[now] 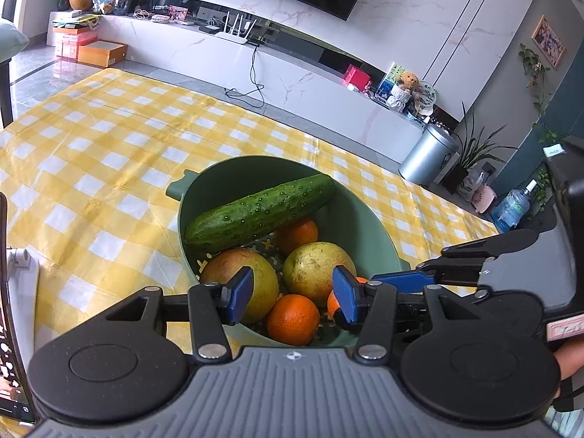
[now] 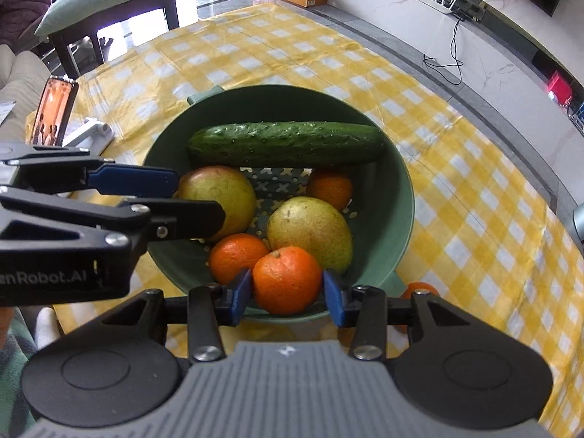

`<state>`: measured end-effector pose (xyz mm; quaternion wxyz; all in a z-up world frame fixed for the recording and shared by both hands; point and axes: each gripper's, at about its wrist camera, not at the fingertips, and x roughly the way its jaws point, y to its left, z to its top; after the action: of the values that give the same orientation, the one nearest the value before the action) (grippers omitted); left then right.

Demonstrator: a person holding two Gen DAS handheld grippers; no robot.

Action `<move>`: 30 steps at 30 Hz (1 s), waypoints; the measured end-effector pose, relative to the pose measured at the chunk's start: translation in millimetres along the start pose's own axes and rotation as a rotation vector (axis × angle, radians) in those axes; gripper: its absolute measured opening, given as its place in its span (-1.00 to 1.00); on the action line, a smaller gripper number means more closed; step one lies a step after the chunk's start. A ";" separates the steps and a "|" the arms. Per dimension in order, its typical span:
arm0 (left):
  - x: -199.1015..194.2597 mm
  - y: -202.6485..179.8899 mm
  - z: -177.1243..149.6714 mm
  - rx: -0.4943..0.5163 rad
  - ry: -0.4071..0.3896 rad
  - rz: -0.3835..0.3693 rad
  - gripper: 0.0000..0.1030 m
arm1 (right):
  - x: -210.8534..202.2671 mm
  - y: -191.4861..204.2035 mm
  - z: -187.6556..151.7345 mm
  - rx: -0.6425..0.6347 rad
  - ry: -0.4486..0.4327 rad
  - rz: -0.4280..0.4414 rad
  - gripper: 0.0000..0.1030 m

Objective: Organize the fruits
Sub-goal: 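Open both tools to drop tangerine and orange into the colander, then move both open tools back to the brown kiwis on the table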

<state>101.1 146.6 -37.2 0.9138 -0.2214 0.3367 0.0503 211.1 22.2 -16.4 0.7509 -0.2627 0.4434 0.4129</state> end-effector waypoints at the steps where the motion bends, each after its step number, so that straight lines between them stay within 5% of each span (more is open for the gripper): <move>1: -0.2 0.0 -0.3 0.001 -0.002 0.000 0.12 | -2.5 -1.3 -0.3 0.010 -0.006 0.004 -0.17; 9: -6.2 -8.8 -5.5 0.038 -0.041 -0.007 0.12 | -37.4 -17.2 -17.2 0.104 -0.104 0.006 0.02; 18: -15.9 -54.5 -21.2 0.217 -0.116 -0.038 0.13 | -76.6 -49.1 -86.7 0.265 -0.292 -0.094 0.18; 30: -3.0 -110.2 -62.4 0.420 -0.092 -0.100 0.13 | -67.7 -79.9 -185.3 0.559 -0.330 -0.202 0.21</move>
<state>88.3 20.6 -36.6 0.9556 -0.0400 0.2865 -0.0563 178.0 -186.6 -41.3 0.8926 -0.0190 0.3839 0.2356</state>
